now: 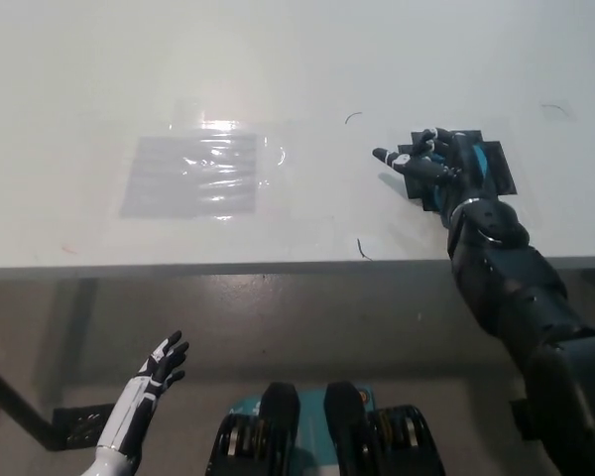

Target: A soft sponge is kept on the balc marked spot on the table infront of the robot and it uses its right hand fist to press down on it and drrags it across the table in a back and forth manner twice to clean it

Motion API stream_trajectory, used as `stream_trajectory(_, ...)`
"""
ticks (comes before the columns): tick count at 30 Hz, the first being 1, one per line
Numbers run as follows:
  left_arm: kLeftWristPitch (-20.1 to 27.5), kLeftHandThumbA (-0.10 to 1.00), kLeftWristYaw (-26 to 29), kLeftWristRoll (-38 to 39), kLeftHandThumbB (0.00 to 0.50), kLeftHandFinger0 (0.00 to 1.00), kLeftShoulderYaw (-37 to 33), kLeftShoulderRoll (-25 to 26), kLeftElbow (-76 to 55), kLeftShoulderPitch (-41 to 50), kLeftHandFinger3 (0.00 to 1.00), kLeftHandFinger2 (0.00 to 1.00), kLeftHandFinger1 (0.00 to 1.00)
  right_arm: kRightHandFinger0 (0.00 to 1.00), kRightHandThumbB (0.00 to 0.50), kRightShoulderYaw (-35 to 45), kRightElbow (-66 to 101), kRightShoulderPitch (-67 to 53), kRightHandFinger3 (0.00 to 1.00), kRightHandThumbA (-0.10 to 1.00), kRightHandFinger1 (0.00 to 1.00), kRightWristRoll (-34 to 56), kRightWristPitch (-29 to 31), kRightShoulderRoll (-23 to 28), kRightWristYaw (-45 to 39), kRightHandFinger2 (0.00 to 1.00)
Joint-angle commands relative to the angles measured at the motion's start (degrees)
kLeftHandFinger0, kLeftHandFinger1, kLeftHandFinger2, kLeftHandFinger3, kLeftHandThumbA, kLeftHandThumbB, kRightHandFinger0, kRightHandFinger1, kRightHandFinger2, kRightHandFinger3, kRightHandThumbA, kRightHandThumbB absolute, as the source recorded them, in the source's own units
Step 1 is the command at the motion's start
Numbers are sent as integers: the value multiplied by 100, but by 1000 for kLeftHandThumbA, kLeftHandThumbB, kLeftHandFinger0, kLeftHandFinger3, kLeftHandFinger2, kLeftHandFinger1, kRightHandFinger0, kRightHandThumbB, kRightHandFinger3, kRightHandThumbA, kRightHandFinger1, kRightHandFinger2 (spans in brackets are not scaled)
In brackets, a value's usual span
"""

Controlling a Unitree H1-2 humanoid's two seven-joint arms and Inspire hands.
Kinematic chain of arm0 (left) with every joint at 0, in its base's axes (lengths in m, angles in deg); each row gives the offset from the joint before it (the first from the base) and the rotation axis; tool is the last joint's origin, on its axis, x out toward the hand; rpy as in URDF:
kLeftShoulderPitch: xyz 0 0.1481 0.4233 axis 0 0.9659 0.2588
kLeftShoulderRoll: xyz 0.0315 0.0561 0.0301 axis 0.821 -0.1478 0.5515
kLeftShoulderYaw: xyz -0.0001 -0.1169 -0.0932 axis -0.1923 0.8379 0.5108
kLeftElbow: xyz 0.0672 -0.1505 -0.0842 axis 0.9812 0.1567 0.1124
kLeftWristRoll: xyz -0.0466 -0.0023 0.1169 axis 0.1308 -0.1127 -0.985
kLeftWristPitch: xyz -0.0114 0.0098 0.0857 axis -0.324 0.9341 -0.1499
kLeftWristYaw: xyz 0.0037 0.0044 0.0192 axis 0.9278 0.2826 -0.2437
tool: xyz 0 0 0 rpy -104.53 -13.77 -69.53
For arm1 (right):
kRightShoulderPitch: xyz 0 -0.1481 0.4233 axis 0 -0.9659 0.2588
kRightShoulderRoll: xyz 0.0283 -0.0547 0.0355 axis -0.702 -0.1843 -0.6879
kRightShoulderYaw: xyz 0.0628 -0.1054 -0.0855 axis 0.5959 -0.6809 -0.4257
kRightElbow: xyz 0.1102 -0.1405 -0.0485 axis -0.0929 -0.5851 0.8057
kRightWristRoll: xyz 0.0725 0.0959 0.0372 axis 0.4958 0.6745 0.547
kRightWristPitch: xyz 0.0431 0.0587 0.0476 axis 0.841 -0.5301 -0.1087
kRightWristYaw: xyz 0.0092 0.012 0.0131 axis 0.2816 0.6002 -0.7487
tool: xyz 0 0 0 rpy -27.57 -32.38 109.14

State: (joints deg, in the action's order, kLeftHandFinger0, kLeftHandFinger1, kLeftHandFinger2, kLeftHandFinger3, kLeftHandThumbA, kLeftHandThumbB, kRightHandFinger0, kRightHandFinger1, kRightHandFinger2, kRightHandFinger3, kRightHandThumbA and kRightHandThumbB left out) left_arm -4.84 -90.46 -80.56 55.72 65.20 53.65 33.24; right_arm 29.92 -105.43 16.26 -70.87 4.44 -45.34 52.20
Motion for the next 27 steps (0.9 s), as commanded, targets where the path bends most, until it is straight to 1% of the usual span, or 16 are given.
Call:
stream_trajectory(1, 265, 1000, -49, 59, 500, 1000, 57, 80, -146, -26, 1000, 1000, 1000, 0, 200, 92, -101, -250, 116, 1000, 0, 13, -72, 136, 129, 162)
stream_trajectory(3, 261, 1000, -51, 71, 500, 1000, 63, 75, -118, -38, 1000, 1000, 1000, 0, 205, 143, -102, -303, 94, 1000, 0, 31, -74, 162, 89, 150)
stream_trajectory(6, 220, 1000, -62, 114, 500, 1000, 73, 50, -137, -16, 1000, 1000, 1000, 0, 204, 207, -112, -370, 108, 1000, 0, 59, -116, 132, 109, 145)
stream_trajectory(7, 224, 1000, -56, 107, 500, 1000, 74, 47, -132, -17, 1000, 1000, 1000, 0, 190, 210, -112, -384, 98, 1000, 0, 43, -118, 117, 99, 127)
stream_trajectory(8, 237, 1000, -23, 78, 500, 1000, 80, 38, -131, -10, 1000, 1000, 1000, 0, 179, 233, -113, -393, 84, 1000, 0, 59, -132, 88, 90, 84)
stream_trajectory(9, 242, 1000, -5, 55, 500, 1000, 80, 36, -132, -6, 1000, 1000, 1000, 0, 178, 269, -110, -401, 67, 1000, 0, 90, -136, 66, 54, 57)
stream_trajectory(13, 220, 1000, 3, 51, 498, 1000, 102, 52, -140, -16, 1000, 1000, 1000, 0, 173, 493, -102, -363, 70, 1000, 0, 228, -154, -107, -60, 56)
stream_trajectory(14, 243, 1000, -8, 66, 500, 1000, 107, 56, -123, -28, 1000, 1000, 1000, 0, 189, 537, -99, -338, 73, 1000, 0, 236, -155, -203, -73, 56)
stream_trajectory(15, 245, 1000, -15, 79, 500, 1000, 112, 54, -118, -39, 1000, 1000, 1000, 0, 190, 580, -100, -318, 83, 1000, 0, 249, -174, -253, -99, 58)
stream_trajectory(16, 246, 1000, -20, 84, 500, 1000, 115, 51, -112, -41, 1000, 1000, 1000, 0, 192, 605, -96, -305, 113, 1000, 0, 252, -181, -324, -131, 82)
stream_trajectory(18, 231, 1000, -30, 91, 500, 1000, 123, 49, -120, -30, 1000, 1000, 1000, 0, 197, 681, -75, -290, 63, 1000, 0, 308, -117, -511, -368, 1)
stream_trajectory(19, 227, 1000, -30, 90, 500, 1000, 126, 48, -123, -28, 1000, 1000, 1000, 0, 197, 688, -70, -283, 69, 1000, 0, 308, -92, -562, -397, 0)
stream_trajectory(21, 254, 1000, -58, 131, 500, 1000, 135, 42, -114, -9, 1000, 1000, 1000, 0, 205, 663, -59, -266, 1, 1000, 0, 260, -60, -727, -443, 0)
stream_trajectory(24, 219, 1000, -38, 102, 500, 1000, 139, 34, -149, 5, 1000, 1000, 1000, 0, 232, 562, -41, -219, 0, 1000, 0, 158, -4, -1034, -483, 0)
stream_trajectory(26, 231, 1000, -24, 88, 500, 1000, 143, 34, -149, 2, 1000, 1000, 1000, 0, 230, 566, -27, -147, 0, 1000, 0, 180, 2, -1297, -552, 0)
stream_trajectory(27, 235, 1000, -26, 90, 500, 1000, 143, 34, -147, 2, 1000, 1000, 1000, 0, 230, 567, -27, -143, 0, 1000, 0, 179, 4, -1311, -557, 0)
